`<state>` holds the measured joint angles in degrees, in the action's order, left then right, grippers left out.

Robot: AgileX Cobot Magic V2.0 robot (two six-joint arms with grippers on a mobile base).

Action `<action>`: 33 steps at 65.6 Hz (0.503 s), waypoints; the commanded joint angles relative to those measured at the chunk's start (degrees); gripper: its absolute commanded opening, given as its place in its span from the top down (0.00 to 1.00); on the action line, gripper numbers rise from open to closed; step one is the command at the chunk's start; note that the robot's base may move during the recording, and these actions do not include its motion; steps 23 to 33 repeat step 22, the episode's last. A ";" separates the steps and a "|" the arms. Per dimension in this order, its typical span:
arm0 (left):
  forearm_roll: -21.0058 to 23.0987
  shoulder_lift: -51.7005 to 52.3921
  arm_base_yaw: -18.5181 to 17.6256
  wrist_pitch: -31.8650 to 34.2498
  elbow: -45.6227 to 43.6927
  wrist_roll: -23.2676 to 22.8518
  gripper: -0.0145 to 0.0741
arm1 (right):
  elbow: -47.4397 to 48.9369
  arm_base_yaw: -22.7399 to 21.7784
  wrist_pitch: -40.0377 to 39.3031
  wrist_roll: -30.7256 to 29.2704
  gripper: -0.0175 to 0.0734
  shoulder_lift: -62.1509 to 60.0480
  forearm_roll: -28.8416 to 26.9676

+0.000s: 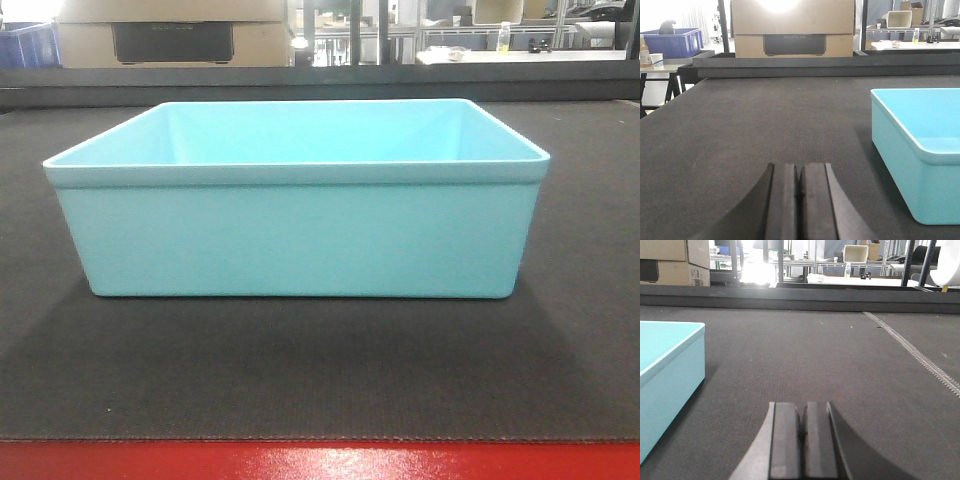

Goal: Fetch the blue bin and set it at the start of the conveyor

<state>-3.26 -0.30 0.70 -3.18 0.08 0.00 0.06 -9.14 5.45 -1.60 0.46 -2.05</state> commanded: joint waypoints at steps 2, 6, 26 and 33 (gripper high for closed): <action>0.02 0.30 -0.40 1.16 -0.08 0.00 0.93 | -0.06 -0.37 -1.42 -0.42 0.99 -0.46 -0.18; 0.02 0.30 -0.40 1.16 -0.08 0.00 0.93 | -0.06 -0.37 -1.42 -0.42 0.99 -0.46 -0.18; 0.02 0.30 -0.40 1.16 -0.08 0.00 0.93 | -0.06 -0.37 -1.42 -0.42 0.99 -0.46 -0.18; 0.02 0.30 -0.40 1.16 -0.08 0.00 0.93 | -0.06 -0.37 -1.42 -0.42 0.99 -0.46 -0.18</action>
